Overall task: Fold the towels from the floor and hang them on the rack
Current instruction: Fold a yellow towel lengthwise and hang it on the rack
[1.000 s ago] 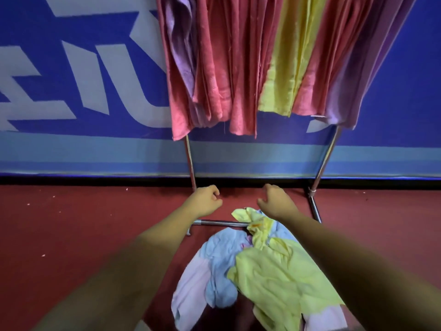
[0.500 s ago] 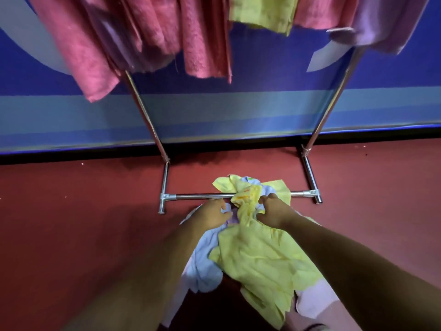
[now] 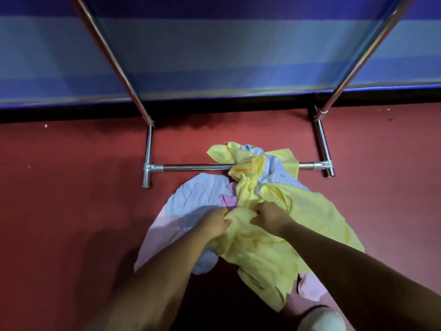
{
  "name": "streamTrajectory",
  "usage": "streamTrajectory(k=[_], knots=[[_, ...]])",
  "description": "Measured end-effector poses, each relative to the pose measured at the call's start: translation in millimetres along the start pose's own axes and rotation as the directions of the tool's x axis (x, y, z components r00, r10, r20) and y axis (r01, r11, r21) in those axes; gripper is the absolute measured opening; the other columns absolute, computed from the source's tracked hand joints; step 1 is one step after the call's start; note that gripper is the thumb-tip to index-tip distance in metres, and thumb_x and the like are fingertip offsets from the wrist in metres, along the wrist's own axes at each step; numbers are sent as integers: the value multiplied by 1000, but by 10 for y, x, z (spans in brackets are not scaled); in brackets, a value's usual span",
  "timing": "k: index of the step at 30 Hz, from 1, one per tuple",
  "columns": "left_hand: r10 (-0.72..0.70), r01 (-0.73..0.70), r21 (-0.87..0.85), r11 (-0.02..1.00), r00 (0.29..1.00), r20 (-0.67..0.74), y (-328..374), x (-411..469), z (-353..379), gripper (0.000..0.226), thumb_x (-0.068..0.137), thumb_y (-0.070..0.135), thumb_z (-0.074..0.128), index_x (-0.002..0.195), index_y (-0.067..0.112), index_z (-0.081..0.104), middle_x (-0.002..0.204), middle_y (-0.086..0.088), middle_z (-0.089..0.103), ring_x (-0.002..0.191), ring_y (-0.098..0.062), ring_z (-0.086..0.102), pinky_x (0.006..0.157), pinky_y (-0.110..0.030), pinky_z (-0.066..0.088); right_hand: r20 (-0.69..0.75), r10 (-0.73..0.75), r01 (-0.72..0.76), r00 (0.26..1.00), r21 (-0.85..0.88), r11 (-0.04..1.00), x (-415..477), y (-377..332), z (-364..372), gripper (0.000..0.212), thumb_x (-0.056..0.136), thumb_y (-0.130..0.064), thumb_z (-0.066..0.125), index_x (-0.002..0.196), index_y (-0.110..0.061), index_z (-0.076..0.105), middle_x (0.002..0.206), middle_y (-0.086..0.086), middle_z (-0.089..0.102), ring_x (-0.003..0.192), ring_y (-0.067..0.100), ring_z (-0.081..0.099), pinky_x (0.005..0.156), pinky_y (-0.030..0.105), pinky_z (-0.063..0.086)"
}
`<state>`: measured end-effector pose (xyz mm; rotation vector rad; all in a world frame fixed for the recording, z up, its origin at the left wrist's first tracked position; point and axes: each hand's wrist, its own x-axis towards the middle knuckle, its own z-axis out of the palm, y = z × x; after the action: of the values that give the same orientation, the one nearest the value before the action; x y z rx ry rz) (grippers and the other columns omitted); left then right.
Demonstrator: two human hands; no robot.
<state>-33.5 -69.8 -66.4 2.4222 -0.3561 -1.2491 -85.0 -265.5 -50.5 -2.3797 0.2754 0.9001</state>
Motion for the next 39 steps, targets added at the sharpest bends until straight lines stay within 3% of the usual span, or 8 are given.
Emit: streamTrajectory(k=[3, 7, 14, 23, 27, 31, 35, 39], knots=[[46, -55, -117, 992, 996, -79, 75, -29, -147, 33, 97, 31, 57, 125, 15, 63, 120, -9, 67, 113, -27, 61, 83, -26, 42, -29, -67, 70, 997, 111, 991, -31, -94, -250, 37, 85, -22, 76, 63, -22, 47, 64, -9, 45, 67, 13, 46, 55, 22, 30], [112, -138, -216, 966, 985, -131, 311, -210, -606, 18, 97, 31, 60, 105, 16, 65, 89, 2, 65, 82, -12, 60, 69, -20, 37, -89, -96, 117, 991, 264, 957, -184, -366, -697, 28, 84, -14, 77, 73, -7, 53, 57, -5, 42, 42, 1, 42, 49, 18, 33], [151, -289, -335, 897, 911, -383, 733, -973, -1492, 27, 94, 22, 64, 69, 18, 55, 61, 5, 50, 49, -2, 43, 53, -25, 35, -297, -152, 279, 943, 450, 848, -901, -1101, -1446, 25, 87, -12, 73, 72, -14, 52, 61, 3, 49, 39, 7, 38, 38, 18, 31], [205, -587, -349, 731, 677, -707, 1215, -2636, -2052, 26, 85, 36, 67, 81, 12, 60, 72, -3, 56, 67, -15, 49, 65, -33, 37, -596, -184, 564, 781, 549, 617, -2441, -2057, -1912, 26, 89, -9, 70, 72, -14, 51, 54, -5, 48, 43, 9, 37, 40, 17, 31], [205, -606, -245, 757, 577, -791, 1202, -3229, -2069, 34, 86, 35, 68, 78, 7, 52, 67, 3, 45, 63, -12, 41, 61, -32, 33, -678, -223, 676, 700, 530, 512, -2903, -2290, -1893, 20, 85, -16, 73, 77, -15, 55, 66, 5, 51, 58, 16, 42, 51, 26, 33], [261, -572, -258, 778, 669, -696, 1045, -3463, -1962, 35, 86, 34, 72, 76, 10, 49, 68, -2, 45, 63, -13, 39, 60, -32, 29, -685, -244, 703, 687, 539, 464, -3008, -2300, -1746, 15, 83, -13, 75, 81, -11, 60, 63, 1, 56, 62, 15, 48, 57, 28, 36], [276, -581, -359, 730, 732, -623, 917, -3640, -1959, 37, 63, 48, 72, 77, 18, 54, 72, -2, 54, 68, -13, 47, 66, -31, 33, -584, -256, 633, 770, 654, 414, -3017, -2279, -1632, 14, 82, -7, 75, 81, -11, 62, 63, 0, 61, 67, 21, 52, 64, 36, 38], [331, -643, -429, 634, 727, -602, 887, -3752, -2024, 26, 77, 23, 77, 81, 19, 51, 69, -3, 56, 65, -17, 50, 58, -29, 37, -514, -323, 607, 795, 686, 401, -3024, -2297, -1662, 11, 85, -7, 75, 84, -11, 65, 76, 10, 65, 69, 23, 57, 62, 31, 44]])
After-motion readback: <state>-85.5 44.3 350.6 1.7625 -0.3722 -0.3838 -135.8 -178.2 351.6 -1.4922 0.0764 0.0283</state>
